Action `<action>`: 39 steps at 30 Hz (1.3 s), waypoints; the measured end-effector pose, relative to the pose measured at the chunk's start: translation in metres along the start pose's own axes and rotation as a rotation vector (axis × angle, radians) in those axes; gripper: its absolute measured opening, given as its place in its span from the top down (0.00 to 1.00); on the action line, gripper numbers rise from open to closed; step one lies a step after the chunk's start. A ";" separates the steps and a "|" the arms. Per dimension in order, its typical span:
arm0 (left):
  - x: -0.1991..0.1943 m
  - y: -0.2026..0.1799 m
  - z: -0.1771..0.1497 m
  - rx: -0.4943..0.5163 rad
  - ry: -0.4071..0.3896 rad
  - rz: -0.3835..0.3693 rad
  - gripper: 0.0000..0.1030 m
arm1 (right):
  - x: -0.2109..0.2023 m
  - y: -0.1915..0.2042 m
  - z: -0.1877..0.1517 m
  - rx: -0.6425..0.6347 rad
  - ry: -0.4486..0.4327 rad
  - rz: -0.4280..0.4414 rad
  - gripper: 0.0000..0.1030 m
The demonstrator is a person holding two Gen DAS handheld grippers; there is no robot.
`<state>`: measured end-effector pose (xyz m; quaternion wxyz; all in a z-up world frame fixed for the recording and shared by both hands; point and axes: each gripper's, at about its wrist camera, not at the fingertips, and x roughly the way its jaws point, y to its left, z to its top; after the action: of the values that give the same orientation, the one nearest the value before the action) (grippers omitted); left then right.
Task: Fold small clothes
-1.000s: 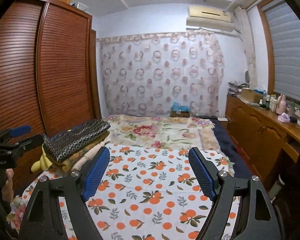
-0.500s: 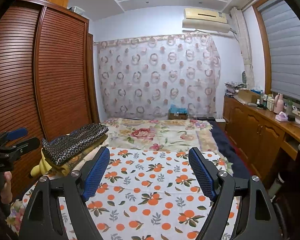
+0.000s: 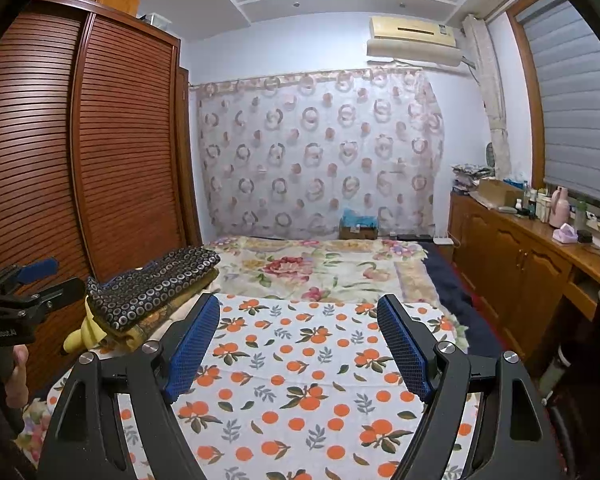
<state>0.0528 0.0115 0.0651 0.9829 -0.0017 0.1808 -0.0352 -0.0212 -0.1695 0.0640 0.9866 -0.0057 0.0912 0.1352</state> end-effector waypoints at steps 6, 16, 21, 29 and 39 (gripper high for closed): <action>0.000 0.002 -0.001 0.000 0.001 -0.002 0.00 | 0.001 -0.005 0.001 -0.002 0.004 0.007 0.20; 0.000 0.001 -0.001 0.000 0.001 -0.001 0.00 | 0.002 -0.009 0.000 -0.003 0.006 0.008 0.20; 0.000 0.002 -0.001 0.000 0.002 -0.002 0.00 | 0.002 -0.009 0.000 -0.003 0.005 0.009 0.20; 0.000 0.001 0.000 0.001 0.002 -0.001 0.00 | 0.001 -0.008 -0.001 -0.005 0.004 0.008 0.20; 0.000 0.002 -0.002 -0.001 0.004 -0.002 0.00 | 0.002 -0.009 0.000 -0.005 0.006 0.010 0.20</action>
<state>0.0520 0.0138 0.0637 0.9825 -0.0022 0.1827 -0.0361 -0.0166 -0.1773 0.0638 0.9856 -0.0082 0.0937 0.1404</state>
